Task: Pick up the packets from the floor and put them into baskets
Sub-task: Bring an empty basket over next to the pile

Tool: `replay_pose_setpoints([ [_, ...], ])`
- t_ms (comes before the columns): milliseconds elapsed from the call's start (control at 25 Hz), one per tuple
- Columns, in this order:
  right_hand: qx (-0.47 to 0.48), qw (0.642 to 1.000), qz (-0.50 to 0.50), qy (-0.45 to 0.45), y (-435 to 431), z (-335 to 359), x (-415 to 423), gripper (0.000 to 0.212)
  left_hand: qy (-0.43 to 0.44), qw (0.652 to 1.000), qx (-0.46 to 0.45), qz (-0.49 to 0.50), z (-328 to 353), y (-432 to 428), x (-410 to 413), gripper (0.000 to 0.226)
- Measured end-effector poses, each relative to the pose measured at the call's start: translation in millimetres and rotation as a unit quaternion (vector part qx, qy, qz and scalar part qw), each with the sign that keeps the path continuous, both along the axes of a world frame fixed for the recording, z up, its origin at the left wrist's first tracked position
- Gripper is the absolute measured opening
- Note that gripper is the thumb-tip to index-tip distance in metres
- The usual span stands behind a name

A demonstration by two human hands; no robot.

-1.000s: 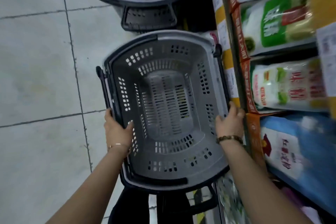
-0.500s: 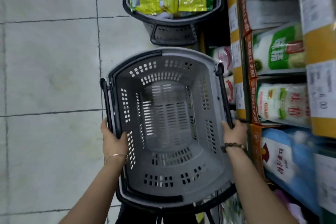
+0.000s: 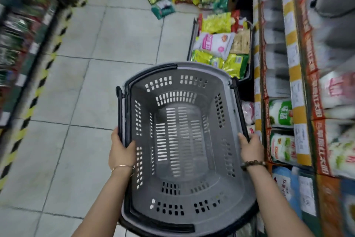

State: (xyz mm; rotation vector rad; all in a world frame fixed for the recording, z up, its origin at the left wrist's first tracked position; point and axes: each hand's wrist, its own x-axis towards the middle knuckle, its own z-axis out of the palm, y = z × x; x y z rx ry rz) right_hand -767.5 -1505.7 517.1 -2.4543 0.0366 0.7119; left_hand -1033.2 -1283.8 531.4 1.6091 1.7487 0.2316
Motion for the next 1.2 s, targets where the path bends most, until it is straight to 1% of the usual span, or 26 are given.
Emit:
replay_pose_setpoints([
  [80, 0.031, 0.999, 0.007, -0.016, 28.0, 36.3, -8.9, 0.042, -0.024, 1.0, 0.014, 0.007, 36.9, 20.6, -14.7, 0.068],
  [200, 0.049, 0.998, 0.013, -0.037, 67.1, 78.0, -18.7, 0.042, -0.024, 0.999, 0.039, 0.014, 77.0, 54.0, -31.1, 0.066],
  [280, 0.074, 0.995, 0.027, -0.054, 96.8, 100.1, -23.5, 0.042, -0.051, 0.997, 0.051, 0.033, 97.8, 79.7, -39.6, 0.057],
  [360, 0.088, 0.992, 0.048, -0.072, 126.5, 117.8, -21.7, 0.043, -0.068, 0.994, 0.05, 0.069, 111.3, 108.8, -39.5, 0.045],
  [400, 0.091, 0.991, 0.057, -0.078, 140.0, 124.5, -18.8, 0.043, -0.065, 0.994, 0.043, 0.078, 115.6, 123.1, -38.2, 0.043],
  [560, 0.079, 0.989, 0.102, -0.066, 188.7, 140.2, -0.1, 0.043, -0.066, 0.995, 0.014, 0.071, 123.0, 172.3, -25.6, 0.044],
  [720, 0.04, 0.99, 0.126, -0.052, 240.4, 134.8, 30.1, 0.045, -0.054, 0.996, -0.003, 0.065, 115.8, 227.1, 7.7, 0.041],
  [880, 0.02, 0.99, 0.139, -0.035, 310.8, 123.5, 77.8, 0.041, -0.046, 0.997, -0.004, 0.055, 109.2, 298.7, 63.2, 0.034],
  [1040, 0.026, 0.992, 0.119, -0.016, 397.7, 127.3, 146.1, 0.042, -0.018, 0.999, 0.018, 0.03, 120.0, 388.6, 132.6, 0.037],
  [1200, 0.023, 0.994, 0.111, -0.008, 461.8, 132.5, 199.8, 0.04, -0.007, 1.0, 0.023, 0.001, 130.7, 463.2, 190.7, 0.035],
])
